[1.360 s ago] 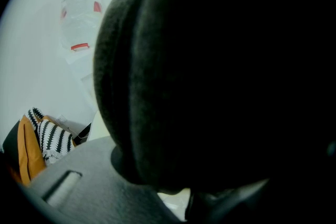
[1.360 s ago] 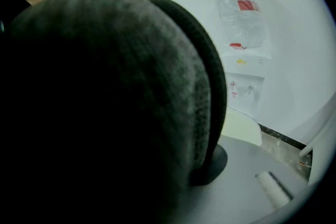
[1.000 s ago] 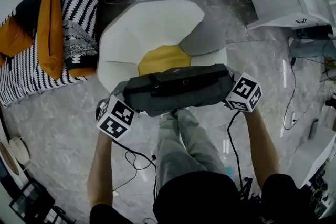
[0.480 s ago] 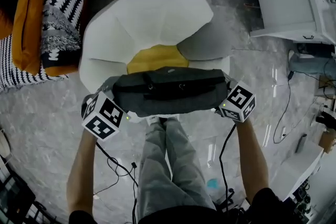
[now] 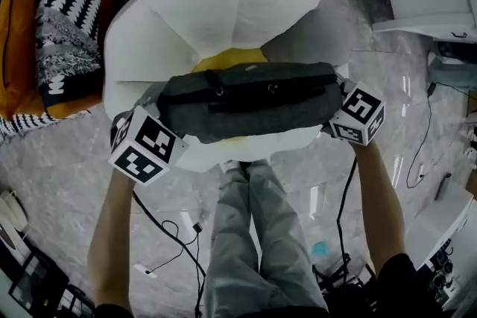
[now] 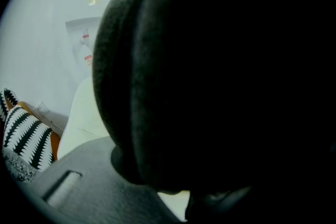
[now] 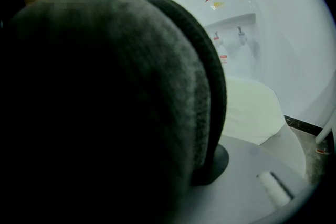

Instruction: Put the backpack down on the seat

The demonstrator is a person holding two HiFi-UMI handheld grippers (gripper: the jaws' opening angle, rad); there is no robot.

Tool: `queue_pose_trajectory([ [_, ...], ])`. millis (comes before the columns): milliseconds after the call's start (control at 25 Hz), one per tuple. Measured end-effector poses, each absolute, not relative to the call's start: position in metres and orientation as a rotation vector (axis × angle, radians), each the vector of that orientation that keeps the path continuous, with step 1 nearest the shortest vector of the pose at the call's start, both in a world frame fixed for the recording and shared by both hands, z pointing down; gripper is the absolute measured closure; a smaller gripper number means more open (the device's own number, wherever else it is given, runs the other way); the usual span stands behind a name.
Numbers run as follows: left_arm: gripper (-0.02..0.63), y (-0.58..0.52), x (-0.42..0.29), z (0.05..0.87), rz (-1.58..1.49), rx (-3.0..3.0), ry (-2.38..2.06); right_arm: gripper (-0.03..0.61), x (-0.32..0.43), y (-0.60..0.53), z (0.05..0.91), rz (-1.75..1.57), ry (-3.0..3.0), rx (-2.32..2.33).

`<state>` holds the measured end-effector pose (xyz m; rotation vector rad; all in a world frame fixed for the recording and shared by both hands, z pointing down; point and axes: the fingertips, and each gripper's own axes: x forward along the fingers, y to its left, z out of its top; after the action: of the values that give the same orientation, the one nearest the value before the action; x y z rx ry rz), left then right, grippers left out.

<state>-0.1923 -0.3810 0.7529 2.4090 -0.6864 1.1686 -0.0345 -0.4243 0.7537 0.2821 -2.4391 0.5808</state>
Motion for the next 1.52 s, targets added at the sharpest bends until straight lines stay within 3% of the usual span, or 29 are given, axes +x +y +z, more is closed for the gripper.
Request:
queue_pose_trajectory([
  [1200,0.458,-0.485,-0.23,0.876,1.091,2.173,-0.767,0.356,-0.072,-0.534,0.863,0.604,-2.364,0.299],
  [1400,0.428,-0.497,-0.242,0.892,1.025,2.043,-0.816,0.323,-0.079,-0.551,0.876,0.618,-2.316,0.35],
  [1520,0.372,-0.501,-0.253,0.896,1.007,1.945,-0.868,0.256,-0.081,-0.562,0.879,0.662,-2.305,0.405],
])
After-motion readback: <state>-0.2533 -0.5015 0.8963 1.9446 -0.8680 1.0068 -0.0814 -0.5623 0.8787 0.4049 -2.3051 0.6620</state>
